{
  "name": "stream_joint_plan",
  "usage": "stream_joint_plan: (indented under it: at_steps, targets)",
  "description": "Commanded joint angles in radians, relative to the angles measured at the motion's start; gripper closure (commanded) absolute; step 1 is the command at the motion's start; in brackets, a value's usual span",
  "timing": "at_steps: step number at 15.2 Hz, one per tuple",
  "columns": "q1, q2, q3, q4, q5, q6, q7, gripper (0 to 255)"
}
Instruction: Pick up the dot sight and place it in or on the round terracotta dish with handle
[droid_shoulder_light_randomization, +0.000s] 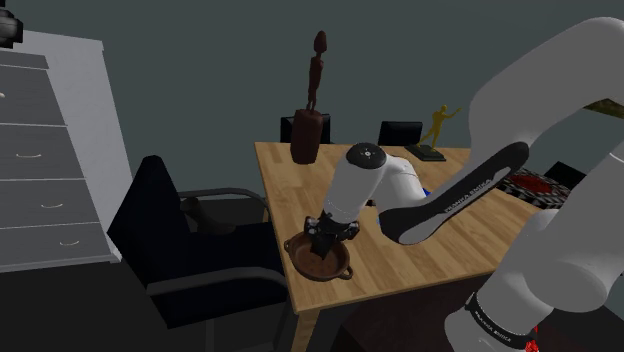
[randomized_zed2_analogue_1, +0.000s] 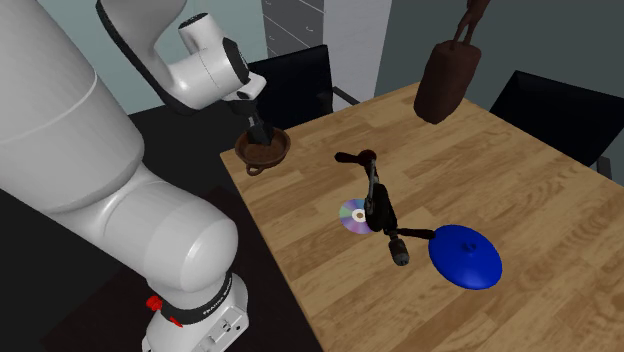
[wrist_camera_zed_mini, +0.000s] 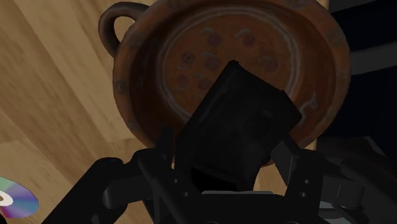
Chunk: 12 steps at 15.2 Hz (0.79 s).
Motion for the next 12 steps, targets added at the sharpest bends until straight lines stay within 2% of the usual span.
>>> stream_joint_plan:
  at_steps: [1, 2, 10, 11, 12]
  targets:
    - [-0.011, 0.031, 0.002, -0.002, -0.053, 0.025, 0.045, 255]
    - [-0.018, 0.055, 0.002, 0.001, -0.092, 0.038, 0.077, 255]
    - [-0.017, 0.055, 0.001, 0.001, -0.092, 0.038, 0.077, 255]
    - [-0.017, 0.055, 0.001, 0.001, -0.092, 0.038, 0.077, 0]
    - [-0.017, 0.055, 0.001, 0.001, -0.092, 0.038, 0.077, 0]
